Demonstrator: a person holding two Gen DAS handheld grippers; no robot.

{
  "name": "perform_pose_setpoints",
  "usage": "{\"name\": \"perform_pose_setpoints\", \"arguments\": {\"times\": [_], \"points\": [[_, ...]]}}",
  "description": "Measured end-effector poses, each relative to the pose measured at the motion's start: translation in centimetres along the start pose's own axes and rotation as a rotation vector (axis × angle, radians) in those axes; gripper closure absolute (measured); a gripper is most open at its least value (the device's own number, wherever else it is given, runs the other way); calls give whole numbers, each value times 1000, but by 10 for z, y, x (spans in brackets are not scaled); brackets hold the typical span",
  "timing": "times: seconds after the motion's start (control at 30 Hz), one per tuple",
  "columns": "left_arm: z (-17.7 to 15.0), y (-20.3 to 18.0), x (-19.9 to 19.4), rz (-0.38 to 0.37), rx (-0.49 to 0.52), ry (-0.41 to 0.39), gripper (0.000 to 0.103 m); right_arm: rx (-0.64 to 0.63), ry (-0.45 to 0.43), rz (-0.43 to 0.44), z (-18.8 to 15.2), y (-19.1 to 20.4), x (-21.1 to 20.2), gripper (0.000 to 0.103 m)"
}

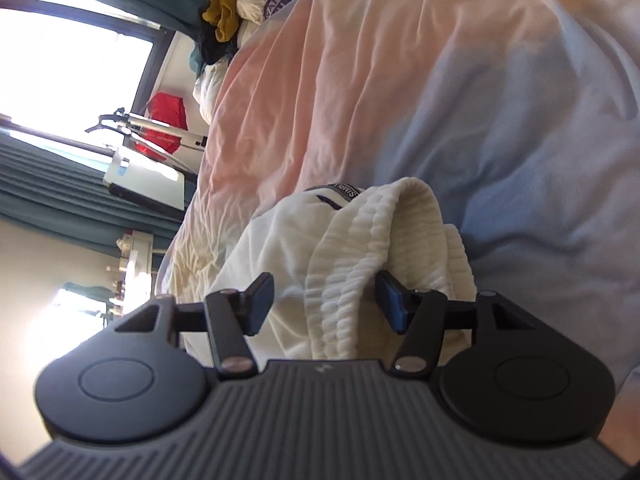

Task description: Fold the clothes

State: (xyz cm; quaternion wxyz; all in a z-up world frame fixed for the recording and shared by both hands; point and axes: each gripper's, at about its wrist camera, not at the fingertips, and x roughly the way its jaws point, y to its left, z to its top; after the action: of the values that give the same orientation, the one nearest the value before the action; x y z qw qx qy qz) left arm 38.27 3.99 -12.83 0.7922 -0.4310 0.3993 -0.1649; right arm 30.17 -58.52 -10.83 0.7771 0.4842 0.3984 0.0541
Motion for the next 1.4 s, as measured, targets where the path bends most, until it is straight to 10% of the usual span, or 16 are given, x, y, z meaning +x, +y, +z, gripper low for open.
{"name": "perform_pose_setpoints", "arguments": {"times": [0.1, 0.2, 0.57, 0.93, 1.0, 1.1, 1.17, 1.23, 1.4], "points": [[-1, -7, 4, 19, -3, -27, 94, -83, -104, -44, 9, 24, 12, 46], [4, -27, 8, 50, 46, -62, 95, -142, -169, -89, 17, 52, 27, 83], [99, -122, 28, -21, 248, -253, 95, -379, -572, 56, 88, 156, 25, 87], [144, -85, 142, 140, 280, -147, 92, -403, -498, -186, 138, 124, 178, 83], [148, -78, 135, 106, 260, -129, 84, -387, -491, -179, 138, 124, 175, 81], [148, -81, 107, 89, 260, -125, 46, -385, -483, -192, 131, 132, 156, 63], [144, -86, 77, 86, 267, -133, 29, -392, -486, -208, 124, 139, 141, 31], [136, -91, 42, 81, 276, -150, 25, -411, -527, -192, 106, 145, 117, 17], [93, -92, -67, 65, 265, -214, 23, -347, -586, -128, 52, 140, 59, 18]]}}
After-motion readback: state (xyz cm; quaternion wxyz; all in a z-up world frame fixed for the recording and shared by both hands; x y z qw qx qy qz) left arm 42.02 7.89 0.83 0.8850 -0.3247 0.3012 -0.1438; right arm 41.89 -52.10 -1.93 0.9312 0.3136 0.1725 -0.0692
